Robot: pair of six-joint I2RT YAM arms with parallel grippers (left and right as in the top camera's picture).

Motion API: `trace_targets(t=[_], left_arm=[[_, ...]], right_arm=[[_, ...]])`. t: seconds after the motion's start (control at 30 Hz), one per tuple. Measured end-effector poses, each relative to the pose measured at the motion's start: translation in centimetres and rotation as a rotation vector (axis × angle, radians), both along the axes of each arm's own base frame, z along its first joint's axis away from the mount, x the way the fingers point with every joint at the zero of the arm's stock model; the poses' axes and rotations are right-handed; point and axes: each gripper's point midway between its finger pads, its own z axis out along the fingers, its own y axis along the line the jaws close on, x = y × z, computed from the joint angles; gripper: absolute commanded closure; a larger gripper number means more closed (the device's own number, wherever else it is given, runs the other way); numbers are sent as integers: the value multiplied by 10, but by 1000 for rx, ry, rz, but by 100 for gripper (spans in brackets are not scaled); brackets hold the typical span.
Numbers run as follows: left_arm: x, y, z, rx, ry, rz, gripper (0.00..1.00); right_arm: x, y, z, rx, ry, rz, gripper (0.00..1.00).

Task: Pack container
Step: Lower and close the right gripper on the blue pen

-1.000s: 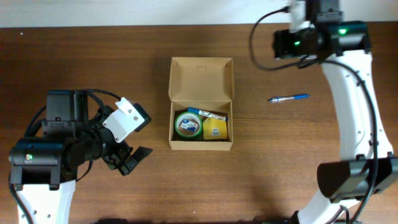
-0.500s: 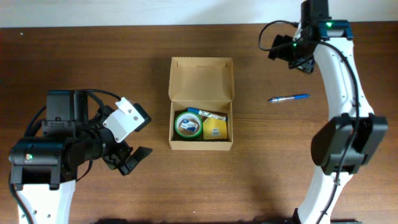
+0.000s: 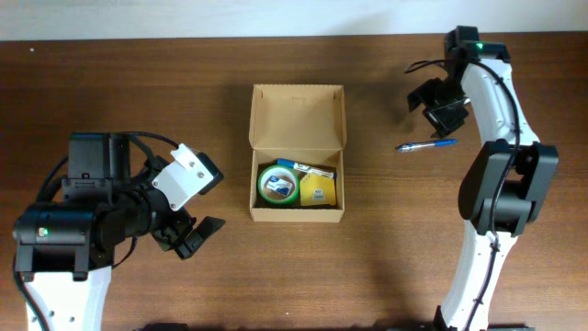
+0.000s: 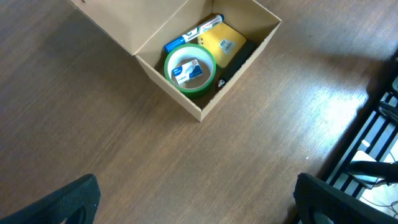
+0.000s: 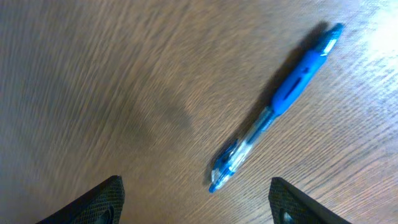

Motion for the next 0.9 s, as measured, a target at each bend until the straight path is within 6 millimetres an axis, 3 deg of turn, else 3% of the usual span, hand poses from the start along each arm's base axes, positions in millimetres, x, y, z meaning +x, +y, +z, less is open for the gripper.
trace_targets(t=[0.57,0.9], left_arm=[[0,0,0,0,0,0,1],[0,0,0,0,0,0,0]], right_arm=[[-21,1,-38,27,164,-164,27],[-16,0,-46,27,147,-170,36]])
